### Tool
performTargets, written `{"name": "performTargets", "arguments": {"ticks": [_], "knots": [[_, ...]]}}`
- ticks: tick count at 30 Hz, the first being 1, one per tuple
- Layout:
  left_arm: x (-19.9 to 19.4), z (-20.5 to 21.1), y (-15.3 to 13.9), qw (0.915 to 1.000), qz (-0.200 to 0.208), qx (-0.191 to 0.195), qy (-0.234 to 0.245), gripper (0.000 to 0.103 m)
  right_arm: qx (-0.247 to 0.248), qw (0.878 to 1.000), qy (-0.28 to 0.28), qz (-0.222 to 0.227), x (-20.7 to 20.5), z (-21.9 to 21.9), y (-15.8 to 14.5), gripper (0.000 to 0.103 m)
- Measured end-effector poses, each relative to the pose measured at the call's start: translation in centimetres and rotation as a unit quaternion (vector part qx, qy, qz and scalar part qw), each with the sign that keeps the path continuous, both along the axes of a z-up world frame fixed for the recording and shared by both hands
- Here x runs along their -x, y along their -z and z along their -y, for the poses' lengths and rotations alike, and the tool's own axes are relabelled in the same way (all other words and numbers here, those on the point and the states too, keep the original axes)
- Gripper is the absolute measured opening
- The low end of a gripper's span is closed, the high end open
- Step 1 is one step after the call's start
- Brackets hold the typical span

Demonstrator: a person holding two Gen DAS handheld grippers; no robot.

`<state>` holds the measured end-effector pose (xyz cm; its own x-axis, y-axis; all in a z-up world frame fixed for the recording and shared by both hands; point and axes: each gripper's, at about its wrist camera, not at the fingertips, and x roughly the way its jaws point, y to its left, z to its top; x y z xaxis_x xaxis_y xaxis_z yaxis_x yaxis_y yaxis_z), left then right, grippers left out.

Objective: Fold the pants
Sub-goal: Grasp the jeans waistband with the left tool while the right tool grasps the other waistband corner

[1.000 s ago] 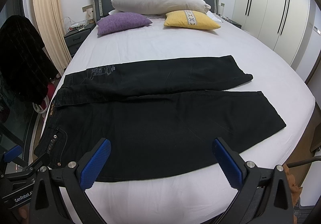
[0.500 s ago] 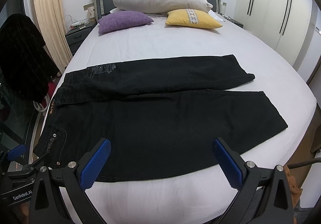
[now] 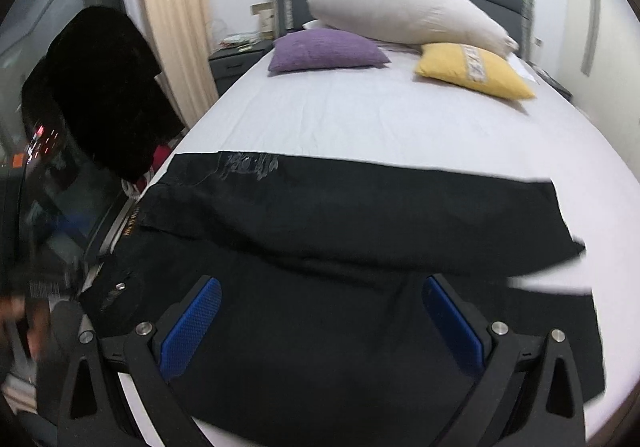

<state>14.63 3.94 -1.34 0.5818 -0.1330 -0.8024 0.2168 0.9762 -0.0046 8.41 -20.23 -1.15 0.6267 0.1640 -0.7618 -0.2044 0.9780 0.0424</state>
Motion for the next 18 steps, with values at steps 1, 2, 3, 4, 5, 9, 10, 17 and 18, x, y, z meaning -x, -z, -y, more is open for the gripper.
{"name": "performTargets", "arguments": {"ticks": [1,2,3,4,5,9,10,17,18], "knots": [[-1.9,-0.1,-0.1,0.9998,0.008,-0.011,0.011,0.103,-0.002,1.000,-0.010,-0.001,-1.1,0.3,0.1,0.103],[-4.0,-0.1,-0.1,0.9993,0.015,-0.023,0.026,0.103,-0.007,1.000,-0.023,-0.003,-2.5,0.6,0.3,0.102],[-7.1,-0.1,0.3,0.9980,0.016,-0.035,0.050,0.103,-0.011,0.999,-0.033,-0.005,-3.5,0.7,0.5,0.102],[-9.5,-0.2,0.9,0.9971,0.009,-0.037,0.066,0.103,-0.014,0.999,-0.043,-0.006,-4.5,0.9,0.7,0.100],[-11.8,-0.3,1.4,0.9957,-0.003,-0.034,0.086,0.103,-0.016,0.998,-0.055,-0.009,-5.8,0.9,1.1,0.096],[-20.3,0.4,4.2,0.9832,-0.040,-0.078,0.160,0.103,-0.018,0.994,-0.102,-0.031,-9.4,1.1,3.0,0.086],[-21.1,0.3,4.9,0.9803,-0.044,-0.086,0.173,0.103,-0.018,0.993,-0.113,-0.035,-10.1,1.1,3.5,0.084],[-27.5,0.5,9.4,0.9561,-0.116,-0.110,0.246,0.088,-0.021,0.983,-0.171,-0.061,-13.8,1.2,6.8,0.076],[-28.0,0.4,10.0,0.9531,-0.128,-0.113,0.250,0.085,-0.021,0.982,-0.176,-0.060,-14.4,1.3,7.0,0.076]]}}
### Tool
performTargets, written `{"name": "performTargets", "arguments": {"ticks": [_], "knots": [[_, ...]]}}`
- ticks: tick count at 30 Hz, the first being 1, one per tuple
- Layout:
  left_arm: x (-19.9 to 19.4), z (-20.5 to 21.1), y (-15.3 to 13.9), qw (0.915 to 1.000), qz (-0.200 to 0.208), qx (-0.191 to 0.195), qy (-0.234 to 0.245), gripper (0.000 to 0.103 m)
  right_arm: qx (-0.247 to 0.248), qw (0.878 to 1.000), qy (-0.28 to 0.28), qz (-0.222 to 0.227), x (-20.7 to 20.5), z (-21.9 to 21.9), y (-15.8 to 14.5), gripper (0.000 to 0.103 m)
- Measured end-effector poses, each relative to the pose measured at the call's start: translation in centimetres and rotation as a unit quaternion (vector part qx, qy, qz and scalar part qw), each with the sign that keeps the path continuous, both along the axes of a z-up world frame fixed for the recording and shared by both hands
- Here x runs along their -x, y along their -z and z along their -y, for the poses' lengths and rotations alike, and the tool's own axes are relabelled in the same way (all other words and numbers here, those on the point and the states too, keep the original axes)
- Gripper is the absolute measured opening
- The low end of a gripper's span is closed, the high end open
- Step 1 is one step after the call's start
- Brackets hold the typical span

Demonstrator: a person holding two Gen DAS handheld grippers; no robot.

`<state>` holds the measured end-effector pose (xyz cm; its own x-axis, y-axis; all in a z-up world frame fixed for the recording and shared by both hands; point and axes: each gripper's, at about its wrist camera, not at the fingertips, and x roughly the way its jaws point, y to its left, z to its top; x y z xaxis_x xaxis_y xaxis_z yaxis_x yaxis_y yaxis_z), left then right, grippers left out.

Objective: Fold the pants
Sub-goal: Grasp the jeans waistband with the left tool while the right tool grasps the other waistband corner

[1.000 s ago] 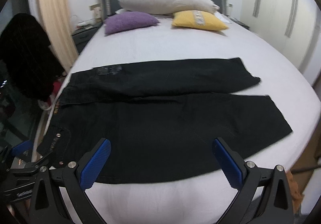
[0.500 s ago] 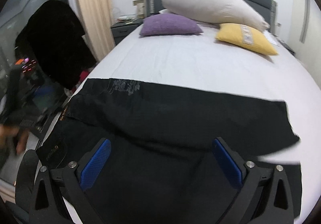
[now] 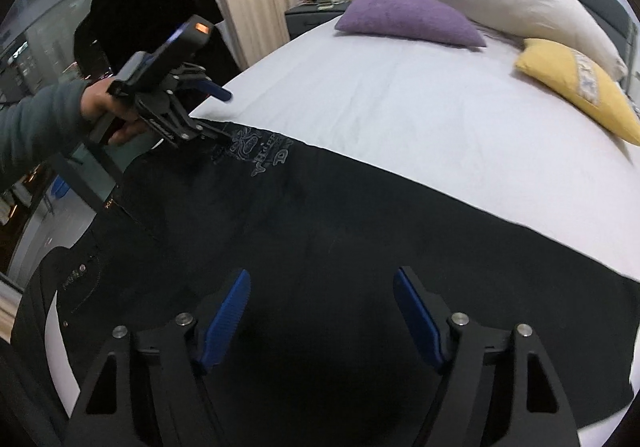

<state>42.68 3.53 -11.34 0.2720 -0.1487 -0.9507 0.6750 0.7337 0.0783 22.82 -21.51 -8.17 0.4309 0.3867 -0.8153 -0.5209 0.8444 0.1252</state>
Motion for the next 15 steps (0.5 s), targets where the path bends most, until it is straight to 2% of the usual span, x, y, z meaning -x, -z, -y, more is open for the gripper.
{"name": "performTargets", "arguments": {"ticks": [2,4,6,8,9,11,13,15], "knots": [[-1.0,-0.4,0.9,0.9996,-0.028,0.000,0.006,0.080,-0.003,1.000,-0.005,-0.002,-0.6,0.1,0.1,0.076],[-1.8,-0.8,1.5,0.9983,-0.057,0.016,0.002,0.074,-0.013,1.000,-0.009,-0.006,-1.5,0.1,0.1,0.075],[-2.4,-0.9,1.4,0.9976,-0.065,0.025,0.004,0.067,-0.019,1.000,-0.013,-0.008,-2.3,0.0,0.1,0.072],[-2.7,-1.1,1.2,0.9964,-0.077,0.035,0.008,0.044,-0.021,1.000,-0.018,-0.010,-3.1,-0.3,0.0,0.065],[-2.8,-1.0,1.1,0.9955,-0.085,0.040,0.012,0.039,-0.020,1.000,-0.020,-0.011,-3.4,-0.5,0.0,0.063],[-2.9,-0.9,0.7,0.9955,-0.085,0.039,0.014,0.020,-0.011,0.999,-0.028,-0.011,-4.1,-0.9,-0.1,0.055],[-2.9,-1.2,0.0,0.9963,-0.076,0.039,0.006,0.012,-0.002,0.999,-0.037,-0.011,-4.8,-1.5,-0.2,0.051],[-2.0,-1.8,-1.2,0.9975,-0.052,0.048,0.000,0.010,0.008,0.999,-0.049,-0.005,-5.6,-2.2,-0.4,0.050]]}}
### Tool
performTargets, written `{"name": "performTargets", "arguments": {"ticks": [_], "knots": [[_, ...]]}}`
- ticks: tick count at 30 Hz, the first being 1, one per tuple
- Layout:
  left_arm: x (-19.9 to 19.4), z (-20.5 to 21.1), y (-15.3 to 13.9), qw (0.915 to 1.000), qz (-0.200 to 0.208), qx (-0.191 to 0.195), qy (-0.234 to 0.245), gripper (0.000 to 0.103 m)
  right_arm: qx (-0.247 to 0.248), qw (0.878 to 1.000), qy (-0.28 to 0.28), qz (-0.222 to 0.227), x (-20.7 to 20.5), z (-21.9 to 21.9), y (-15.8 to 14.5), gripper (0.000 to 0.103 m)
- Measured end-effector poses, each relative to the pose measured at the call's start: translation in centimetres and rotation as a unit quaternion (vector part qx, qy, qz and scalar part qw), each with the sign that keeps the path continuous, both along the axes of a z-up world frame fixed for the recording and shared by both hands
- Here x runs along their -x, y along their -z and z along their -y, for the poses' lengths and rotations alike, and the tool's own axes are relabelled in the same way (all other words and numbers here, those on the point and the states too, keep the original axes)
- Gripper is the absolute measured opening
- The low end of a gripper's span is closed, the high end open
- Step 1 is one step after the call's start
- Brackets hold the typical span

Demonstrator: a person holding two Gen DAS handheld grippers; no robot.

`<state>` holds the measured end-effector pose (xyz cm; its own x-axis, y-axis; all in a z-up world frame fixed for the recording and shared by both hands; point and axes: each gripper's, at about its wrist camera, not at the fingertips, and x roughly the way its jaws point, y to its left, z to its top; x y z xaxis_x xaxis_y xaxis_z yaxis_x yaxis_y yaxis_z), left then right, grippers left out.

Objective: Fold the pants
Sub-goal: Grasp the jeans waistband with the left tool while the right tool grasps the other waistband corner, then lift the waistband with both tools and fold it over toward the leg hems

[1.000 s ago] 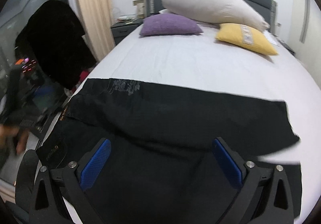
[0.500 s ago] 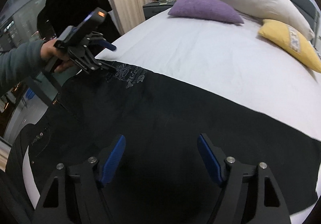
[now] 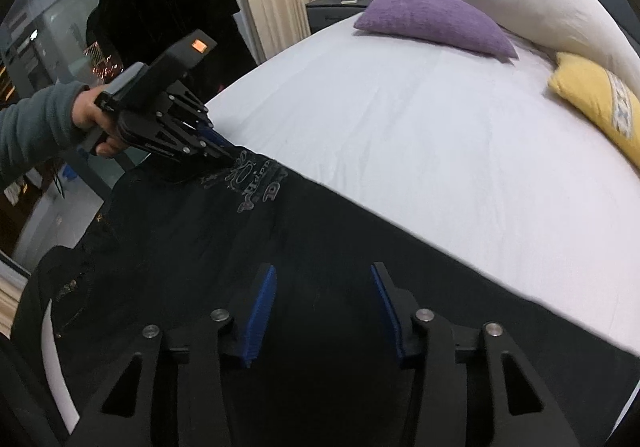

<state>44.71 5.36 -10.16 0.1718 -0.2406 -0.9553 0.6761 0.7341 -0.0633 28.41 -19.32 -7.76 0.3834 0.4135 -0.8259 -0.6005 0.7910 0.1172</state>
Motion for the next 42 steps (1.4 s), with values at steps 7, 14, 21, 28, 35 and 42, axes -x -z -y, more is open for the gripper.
{"name": "performTargets", "arguments": {"ticks": [7,14,21,28,35,42], "knots": [[6.6,-1.3,-3.8,0.9949,0.100,0.013,-0.006,0.008,0.031,0.999,-0.038,0.000,-3.4,-2.2,0.0,0.046],[10.7,-0.3,-5.3,0.9815,0.191,0.000,0.007,0.008,0.093,0.991,-0.093,-0.011,-6.4,-4.8,1.1,0.046],[13.6,1.6,-7.6,0.9697,0.243,0.001,0.023,0.008,0.114,0.984,-0.128,-0.050,-8.3,-5.2,2.6,0.046],[14.3,1.7,-8.1,0.9653,0.260,0.000,0.023,0.008,0.110,0.982,-0.140,-0.062,-9.5,-5.2,2.6,0.020],[14.9,1.2,-8.2,0.9610,0.276,0.005,0.018,0.008,0.096,0.985,-0.142,-0.034,-8.4,-5.3,0.8,0.007],[15.1,1.0,-8.9,0.9595,0.281,0.012,-0.006,0.008,0.093,0.989,-0.112,0.005,-6.7,-5.5,-1.5,0.006]]}}
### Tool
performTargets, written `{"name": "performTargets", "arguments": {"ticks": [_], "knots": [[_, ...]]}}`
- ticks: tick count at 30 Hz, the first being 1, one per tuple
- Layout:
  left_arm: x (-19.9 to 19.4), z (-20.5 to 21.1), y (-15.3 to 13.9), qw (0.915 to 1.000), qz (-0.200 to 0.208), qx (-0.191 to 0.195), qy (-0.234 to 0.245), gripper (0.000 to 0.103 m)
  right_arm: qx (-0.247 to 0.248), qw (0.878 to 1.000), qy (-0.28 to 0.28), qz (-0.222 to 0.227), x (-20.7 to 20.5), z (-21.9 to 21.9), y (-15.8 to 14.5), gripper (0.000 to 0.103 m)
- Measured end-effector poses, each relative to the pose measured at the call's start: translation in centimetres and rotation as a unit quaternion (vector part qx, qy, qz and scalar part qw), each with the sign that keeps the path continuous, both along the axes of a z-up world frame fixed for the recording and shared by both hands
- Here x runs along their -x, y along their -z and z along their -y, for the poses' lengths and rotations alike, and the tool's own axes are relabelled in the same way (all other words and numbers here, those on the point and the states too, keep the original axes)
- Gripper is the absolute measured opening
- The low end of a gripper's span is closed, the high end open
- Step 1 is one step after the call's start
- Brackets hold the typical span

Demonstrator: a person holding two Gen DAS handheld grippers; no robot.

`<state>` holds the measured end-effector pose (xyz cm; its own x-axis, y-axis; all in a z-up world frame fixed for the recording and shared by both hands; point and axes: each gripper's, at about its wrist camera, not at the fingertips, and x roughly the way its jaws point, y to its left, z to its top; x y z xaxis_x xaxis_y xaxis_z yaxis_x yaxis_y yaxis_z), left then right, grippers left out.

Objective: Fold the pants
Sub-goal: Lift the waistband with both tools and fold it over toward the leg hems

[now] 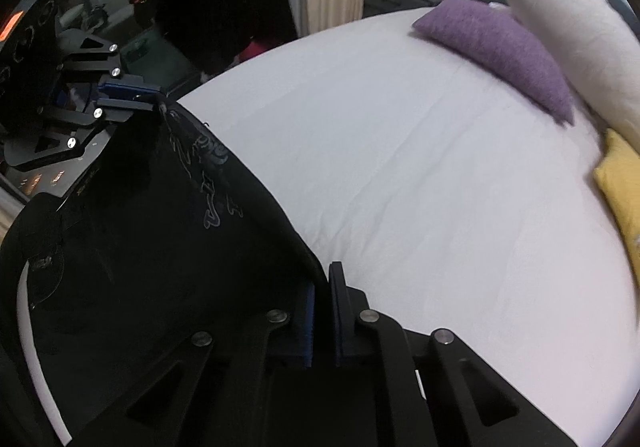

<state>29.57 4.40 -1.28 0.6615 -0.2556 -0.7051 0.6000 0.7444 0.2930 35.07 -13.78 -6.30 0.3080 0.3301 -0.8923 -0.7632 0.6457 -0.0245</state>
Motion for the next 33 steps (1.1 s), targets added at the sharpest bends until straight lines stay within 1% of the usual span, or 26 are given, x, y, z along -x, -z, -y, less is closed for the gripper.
{"name": "performTargets", "arguments": {"ticks": [3,7,10,12,14,15,18,20,22,25,27,31,33], "knots": [[0.5,-0.1,-1.0,0.9999,0.004,0.013,-0.005,0.008,0.008,1.000,0.009,0.025,1.7,-0.4,-0.9,0.005],[2.2,-0.1,-2.8,0.9992,0.010,0.038,-0.007,0.008,-0.026,0.998,0.043,0.042,3.3,-0.7,-2.7,0.004],[4.6,-0.2,-4.2,0.9984,0.016,0.055,0.005,0.008,-0.044,0.996,0.050,0.054,6.0,-1.2,-3.5,0.004],[6.7,-0.3,-4.4,0.9981,0.013,0.060,0.010,0.008,-0.056,0.995,0.058,0.056,8.6,-1.0,-3.7,0.004],[9.2,-0.6,-3.8,0.9979,0.001,0.063,0.013,0.008,-0.054,0.994,0.072,0.061,11.8,-0.6,-3.3,0.004],[10.7,-0.6,-3.4,0.9981,-0.003,0.059,0.018,0.008,-0.047,0.994,0.073,0.063,13.0,-0.7,-2.9,0.004],[15.8,-0.3,-1.2,0.9986,-0.018,0.036,0.034,0.008,-0.002,0.995,0.063,0.079,18.4,-1.3,-1.1,0.004],[18.7,0.0,0.4,0.9981,-0.034,0.024,0.046,0.008,0.007,0.995,0.064,0.076,21.3,-1.3,-0.1,0.004],[21.3,0.4,1.9,0.9973,-0.046,0.012,0.056,0.008,0.012,0.995,0.070,0.072,23.4,-1.3,0.7,0.004],[25.0,0.9,3.8,0.9965,-0.049,-0.011,0.067,0.008,0.041,0.993,0.070,0.082,26.6,-2.0,1.8,0.004],[26.9,0.7,4.4,0.9960,-0.058,-0.008,0.067,0.008,0.054,0.992,0.070,0.089,28.8,-2.4,2.2,0.004],[30.2,0.2,5.1,0.9950,-0.069,-0.007,0.071,0.008,0.055,0.992,0.070,0.089,32.1,-2.8,2.5,0.004],[32.1,0.3,5.7,0.9941,-0.069,-0.019,0.082,0.008,0.067,0.991,0.067,0.091,33.3,-3.0,3.0,0.004]]}}
